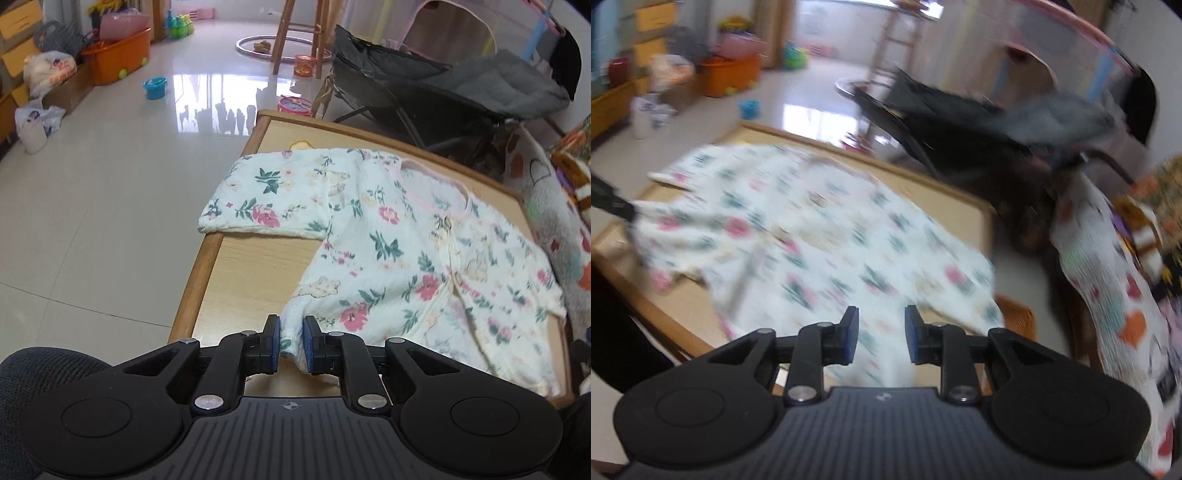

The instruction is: Fold clothes

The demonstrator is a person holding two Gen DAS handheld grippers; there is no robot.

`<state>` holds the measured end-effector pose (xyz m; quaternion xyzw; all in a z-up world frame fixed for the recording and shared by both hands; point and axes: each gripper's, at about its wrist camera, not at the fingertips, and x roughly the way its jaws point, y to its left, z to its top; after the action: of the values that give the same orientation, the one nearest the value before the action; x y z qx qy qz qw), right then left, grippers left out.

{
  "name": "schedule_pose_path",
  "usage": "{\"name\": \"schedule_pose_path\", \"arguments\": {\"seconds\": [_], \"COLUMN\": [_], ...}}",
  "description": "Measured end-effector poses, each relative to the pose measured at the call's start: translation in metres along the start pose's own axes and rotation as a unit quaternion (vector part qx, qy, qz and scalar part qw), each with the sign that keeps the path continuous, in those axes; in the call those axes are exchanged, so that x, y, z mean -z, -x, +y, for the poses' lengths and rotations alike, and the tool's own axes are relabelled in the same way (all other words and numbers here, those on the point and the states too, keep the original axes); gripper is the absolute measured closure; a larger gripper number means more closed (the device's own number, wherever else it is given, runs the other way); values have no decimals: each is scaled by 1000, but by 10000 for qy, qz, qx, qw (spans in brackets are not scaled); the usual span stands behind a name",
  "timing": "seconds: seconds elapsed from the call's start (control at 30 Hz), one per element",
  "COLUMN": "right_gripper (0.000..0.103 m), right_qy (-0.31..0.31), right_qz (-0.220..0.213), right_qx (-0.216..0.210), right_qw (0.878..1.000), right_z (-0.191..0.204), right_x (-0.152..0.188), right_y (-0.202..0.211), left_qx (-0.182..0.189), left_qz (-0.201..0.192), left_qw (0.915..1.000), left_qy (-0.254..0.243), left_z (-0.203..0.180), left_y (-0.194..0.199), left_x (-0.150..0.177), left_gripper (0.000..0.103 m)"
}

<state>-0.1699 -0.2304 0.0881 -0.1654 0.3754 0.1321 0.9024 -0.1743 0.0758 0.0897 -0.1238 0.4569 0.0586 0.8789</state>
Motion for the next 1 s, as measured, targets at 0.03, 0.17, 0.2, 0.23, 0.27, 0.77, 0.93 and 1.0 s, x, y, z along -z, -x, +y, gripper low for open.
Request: {"name": "schedule_pose_path", "arguments": {"seconds": [0.03,0.17,0.2,0.23,0.27,0.77,0.93,1.0], "right_gripper": [76,76,77,77,77,95,101,101], "right_qy": [123,899,1122,1307,1437,1934,1690,1588], "right_qz": [-64,-138,-164,-135,-97,587,717,747], "right_qx": [-304,-1173,-1265,-1341,-1398,-1462,-1776,-1967], "right_qw": [9994,9889,9855,9822,9797,9684,9668,9646], "right_z": [8,50,60,69,75,97,95,95], "right_x": [-4,-15,-17,-18,-19,-21,-19,-19], "right_y": [-1,-18,-24,-29,-35,-85,-85,-82], "left_qx": [53,240,259,281,301,703,952,1014], "left_qz": [-4,13,11,6,-2,-53,-71,-75], "left_qw": [10000,9994,9993,9992,9991,9962,9930,9921], "left_qy": [60,251,267,282,289,512,690,736], "left_z": [0,0,-1,-2,-3,-2,0,-1], "left_y": [0,-1,-1,0,1,14,19,22], "left_x": [-2,-8,-9,-10,-12,-21,-27,-28], "left_gripper": [85,85,85,85,85,85,85,85]}}
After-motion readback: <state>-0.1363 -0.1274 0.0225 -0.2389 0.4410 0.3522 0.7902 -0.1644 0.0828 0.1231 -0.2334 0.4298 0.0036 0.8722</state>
